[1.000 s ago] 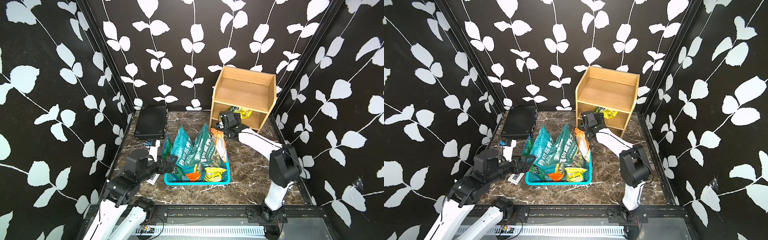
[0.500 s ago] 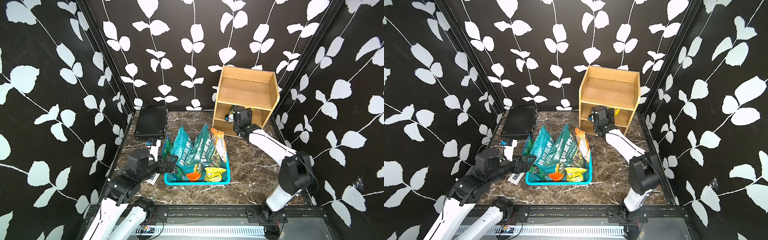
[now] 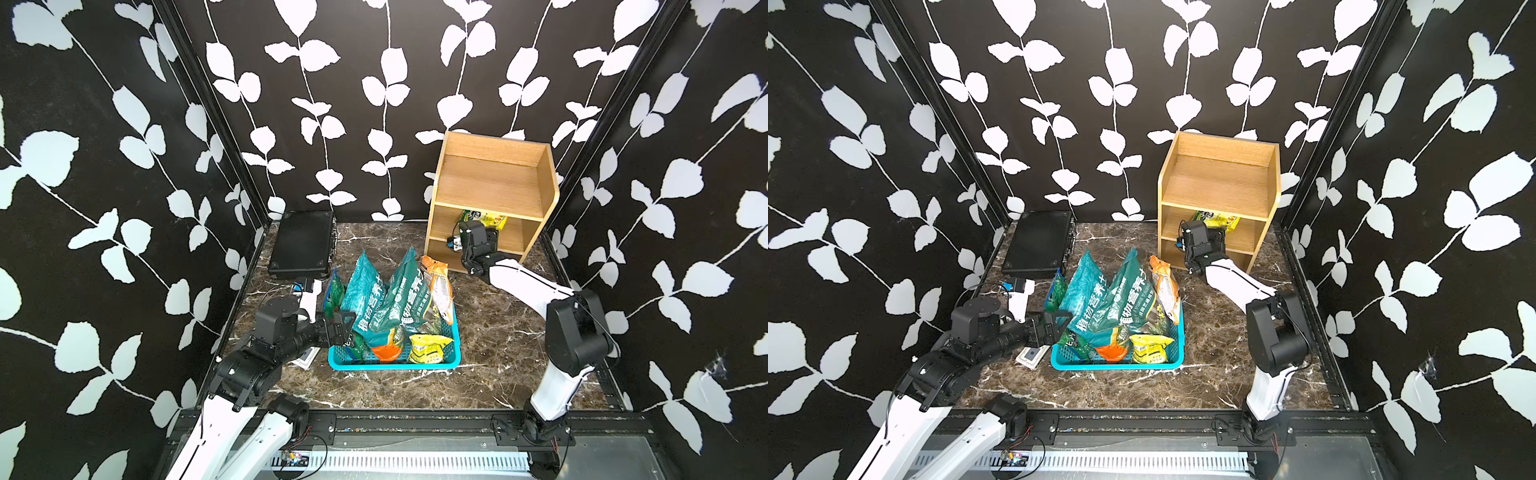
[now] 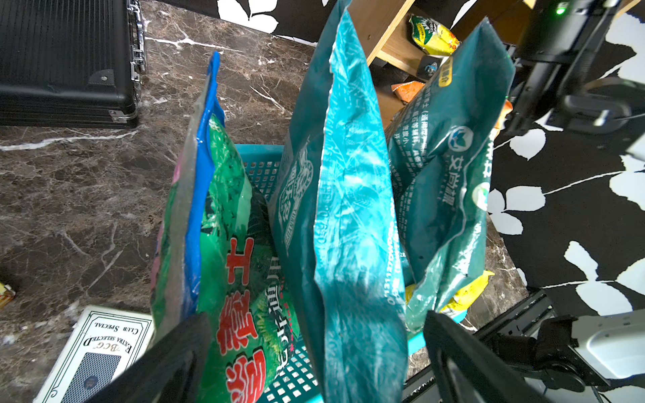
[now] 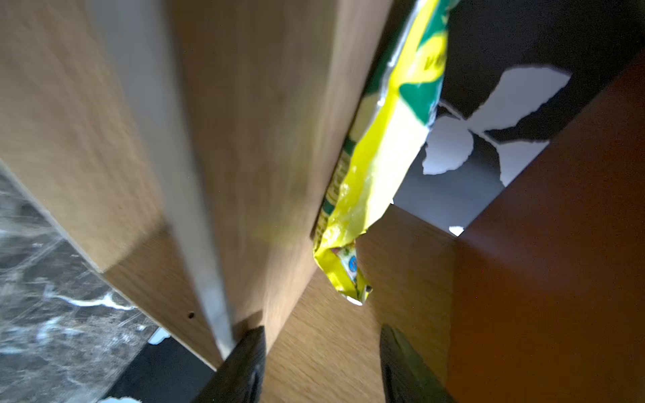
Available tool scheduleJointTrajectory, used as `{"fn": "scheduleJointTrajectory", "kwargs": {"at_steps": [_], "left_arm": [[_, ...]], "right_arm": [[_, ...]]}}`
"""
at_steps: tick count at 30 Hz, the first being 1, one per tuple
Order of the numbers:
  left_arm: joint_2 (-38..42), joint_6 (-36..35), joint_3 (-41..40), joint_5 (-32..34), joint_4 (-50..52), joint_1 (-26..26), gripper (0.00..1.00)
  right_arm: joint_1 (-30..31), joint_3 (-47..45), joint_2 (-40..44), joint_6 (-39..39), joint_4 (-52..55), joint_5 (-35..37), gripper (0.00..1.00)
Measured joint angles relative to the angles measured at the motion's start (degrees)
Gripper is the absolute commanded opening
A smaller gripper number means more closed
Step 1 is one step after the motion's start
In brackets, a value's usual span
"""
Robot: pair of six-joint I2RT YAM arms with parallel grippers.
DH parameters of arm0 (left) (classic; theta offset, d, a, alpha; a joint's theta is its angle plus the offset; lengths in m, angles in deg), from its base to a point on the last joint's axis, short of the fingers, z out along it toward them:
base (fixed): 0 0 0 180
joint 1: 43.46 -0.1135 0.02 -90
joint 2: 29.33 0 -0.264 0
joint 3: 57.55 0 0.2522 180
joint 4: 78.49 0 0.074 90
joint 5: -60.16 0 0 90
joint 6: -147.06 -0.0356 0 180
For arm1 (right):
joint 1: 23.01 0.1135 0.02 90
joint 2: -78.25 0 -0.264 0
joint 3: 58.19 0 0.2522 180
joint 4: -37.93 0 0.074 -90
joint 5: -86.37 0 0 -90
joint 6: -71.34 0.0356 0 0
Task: Take down the fertilizer bag from the shelf
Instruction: Pick up the fertilizer bag from the shelf.
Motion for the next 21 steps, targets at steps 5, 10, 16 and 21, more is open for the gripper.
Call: {"fn": "scheduleJointTrajectory", "kwargs": {"at_steps": [5,10,16,21], "left_arm": [[0.00,0.00,0.00,0.00,-0.02,0.00,0.99],[0.00,-0.02,0.00,0.00,0.00,0.00,0.99],[-0.35,0.00,-0.02,0.02,-0.02,0.00,0.99],[-0.63,0.00,-0.04,0.04,-0.04,0.00,0.99]], "right_arm": [[-1.20,0.42,-0.70,0.00,-1.36,-0.04,0.54],[-2.08,1.22,-1.20,-0.02,-1.16,-0.28,0.56],[-3.06,3.23,-2.62,0.00,-0.31,-0.48,0.57],[-3.74,5.70,-4.70,-0.09,-0.24,-0.33,0.55]]}}
